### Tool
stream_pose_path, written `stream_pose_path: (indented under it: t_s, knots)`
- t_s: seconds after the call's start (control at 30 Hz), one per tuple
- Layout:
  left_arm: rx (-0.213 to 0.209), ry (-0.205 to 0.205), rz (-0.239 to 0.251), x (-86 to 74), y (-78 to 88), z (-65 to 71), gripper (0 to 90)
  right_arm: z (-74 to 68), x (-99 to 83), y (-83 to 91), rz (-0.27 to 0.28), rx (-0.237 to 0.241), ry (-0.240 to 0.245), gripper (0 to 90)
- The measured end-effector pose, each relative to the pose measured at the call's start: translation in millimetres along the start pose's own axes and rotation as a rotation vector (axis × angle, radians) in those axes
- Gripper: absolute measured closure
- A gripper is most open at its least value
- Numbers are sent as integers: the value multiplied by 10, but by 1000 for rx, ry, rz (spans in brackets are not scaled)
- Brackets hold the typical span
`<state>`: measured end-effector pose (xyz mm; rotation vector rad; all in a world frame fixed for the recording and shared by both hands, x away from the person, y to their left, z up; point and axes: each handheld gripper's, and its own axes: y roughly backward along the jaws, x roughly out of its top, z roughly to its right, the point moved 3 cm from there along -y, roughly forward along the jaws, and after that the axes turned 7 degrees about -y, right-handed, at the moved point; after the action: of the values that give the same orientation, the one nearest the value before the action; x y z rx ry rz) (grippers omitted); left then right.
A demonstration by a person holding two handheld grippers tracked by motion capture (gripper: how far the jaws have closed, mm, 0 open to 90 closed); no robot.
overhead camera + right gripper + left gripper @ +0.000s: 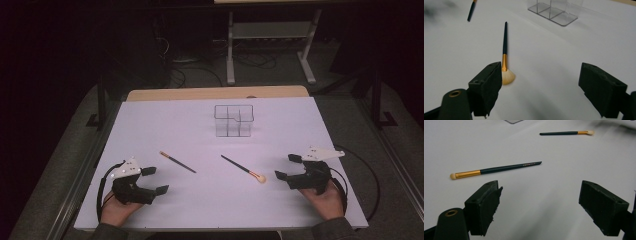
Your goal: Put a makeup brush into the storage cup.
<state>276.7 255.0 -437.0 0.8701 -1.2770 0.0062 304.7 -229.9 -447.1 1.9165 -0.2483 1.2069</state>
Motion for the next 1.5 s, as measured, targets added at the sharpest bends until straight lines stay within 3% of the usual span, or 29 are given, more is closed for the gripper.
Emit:
stream_pose_path:
  t_s: [0.33,0.6,0.83,1.1,1.33,1.5]
  knots:
    - [-5,-13,-16,54,-7,29,163,24,-6,7,6,3,-21,167]
    - [-3,-14,3,130,48,24,184,51,-11,19,10,7,-21,167]
    - [1,-31,-29,187,72,3,190,60,13,15,25,-1,-13,172]
    - [-12,-15,-52,264,97,-58,223,82,30,42,37,-9,-22,173]
    - [-6,-42,-60,379,139,-111,221,97,36,38,31,-11,-30,172]
    - [-13,-75,-92,482,167,-179,219,81,40,41,28,-9,-16,174]
